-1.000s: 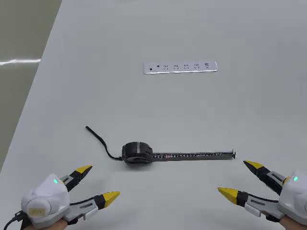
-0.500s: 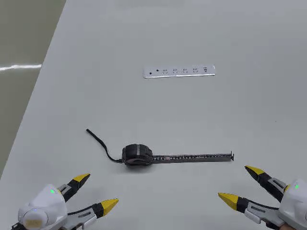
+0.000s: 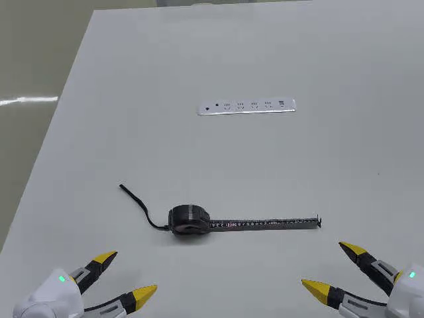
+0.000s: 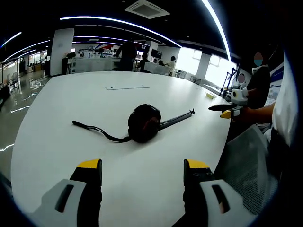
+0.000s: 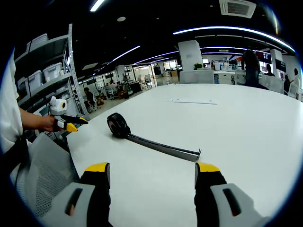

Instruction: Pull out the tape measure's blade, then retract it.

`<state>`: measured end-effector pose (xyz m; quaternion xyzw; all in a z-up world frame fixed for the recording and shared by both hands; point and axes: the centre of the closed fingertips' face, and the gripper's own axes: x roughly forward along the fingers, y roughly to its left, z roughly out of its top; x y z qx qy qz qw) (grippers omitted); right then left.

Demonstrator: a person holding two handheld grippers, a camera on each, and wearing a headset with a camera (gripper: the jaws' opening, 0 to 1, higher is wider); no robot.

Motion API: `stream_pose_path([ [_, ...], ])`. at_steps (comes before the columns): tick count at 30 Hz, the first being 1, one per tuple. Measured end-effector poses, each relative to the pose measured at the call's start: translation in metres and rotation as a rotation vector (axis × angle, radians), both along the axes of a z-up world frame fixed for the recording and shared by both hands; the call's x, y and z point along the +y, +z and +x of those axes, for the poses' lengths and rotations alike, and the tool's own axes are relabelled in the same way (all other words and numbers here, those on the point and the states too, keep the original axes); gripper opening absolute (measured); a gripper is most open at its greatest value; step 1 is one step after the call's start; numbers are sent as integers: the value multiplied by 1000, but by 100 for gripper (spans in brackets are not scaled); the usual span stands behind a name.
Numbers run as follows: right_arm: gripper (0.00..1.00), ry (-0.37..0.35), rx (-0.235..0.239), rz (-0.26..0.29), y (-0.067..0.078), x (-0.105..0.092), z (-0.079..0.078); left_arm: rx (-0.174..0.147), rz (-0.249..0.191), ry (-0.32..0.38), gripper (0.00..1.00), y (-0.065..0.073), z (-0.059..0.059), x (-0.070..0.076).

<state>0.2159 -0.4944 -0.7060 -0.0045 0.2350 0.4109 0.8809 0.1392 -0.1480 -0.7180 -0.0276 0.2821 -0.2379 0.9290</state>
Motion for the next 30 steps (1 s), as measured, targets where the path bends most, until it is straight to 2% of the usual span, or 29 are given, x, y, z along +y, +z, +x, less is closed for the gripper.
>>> stream_pose_path([
  [22, 74, -59, -27, 32, 6, -12, -18, 6, 6, 49, 69, -5, -26, 13],
  [30, 74, -64, -24, 31, 3, -14, -27, 5, -1, 64, 69, -7, -30, 13],
])
